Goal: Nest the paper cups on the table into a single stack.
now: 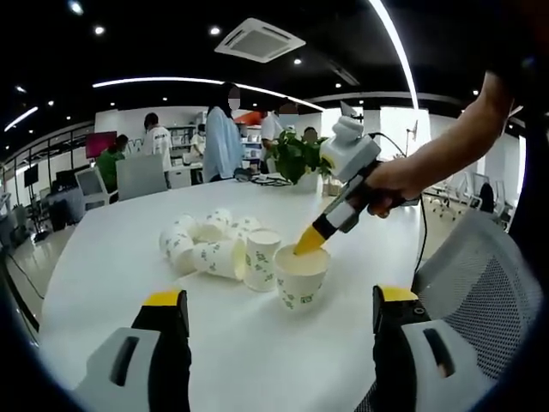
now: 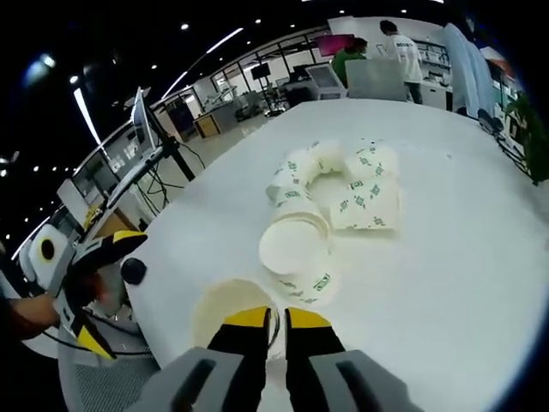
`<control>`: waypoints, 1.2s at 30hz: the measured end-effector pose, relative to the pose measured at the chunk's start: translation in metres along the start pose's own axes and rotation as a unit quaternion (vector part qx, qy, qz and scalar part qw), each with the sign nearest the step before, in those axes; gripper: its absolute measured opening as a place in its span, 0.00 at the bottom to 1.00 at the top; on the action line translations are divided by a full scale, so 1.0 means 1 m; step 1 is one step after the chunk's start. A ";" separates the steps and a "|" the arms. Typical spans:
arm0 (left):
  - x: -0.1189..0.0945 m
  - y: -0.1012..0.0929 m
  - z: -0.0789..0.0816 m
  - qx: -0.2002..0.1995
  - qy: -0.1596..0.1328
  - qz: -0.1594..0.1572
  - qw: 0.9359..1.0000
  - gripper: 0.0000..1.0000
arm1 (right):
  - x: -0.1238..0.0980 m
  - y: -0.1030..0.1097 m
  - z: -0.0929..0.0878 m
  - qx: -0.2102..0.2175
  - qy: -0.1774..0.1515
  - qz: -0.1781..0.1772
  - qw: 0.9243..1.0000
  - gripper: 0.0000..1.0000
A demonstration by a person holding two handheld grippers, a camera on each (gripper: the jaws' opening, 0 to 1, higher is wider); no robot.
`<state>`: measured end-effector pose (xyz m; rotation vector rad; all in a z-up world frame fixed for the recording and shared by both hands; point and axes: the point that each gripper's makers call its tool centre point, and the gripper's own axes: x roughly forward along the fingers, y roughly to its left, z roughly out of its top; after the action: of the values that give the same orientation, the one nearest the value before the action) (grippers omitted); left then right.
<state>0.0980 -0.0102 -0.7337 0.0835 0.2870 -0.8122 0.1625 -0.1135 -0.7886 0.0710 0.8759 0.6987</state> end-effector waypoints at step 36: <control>0.000 -0.001 0.000 -0.005 -0.002 0.000 1.000 0.88 | 0.004 -0.009 0.046 -0.056 -0.049 -0.029 0.997 0.37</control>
<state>0.0973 -0.0109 -0.7331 0.0722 0.2863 -0.8113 0.2021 -0.1079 -0.7645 -0.0200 0.7401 0.6826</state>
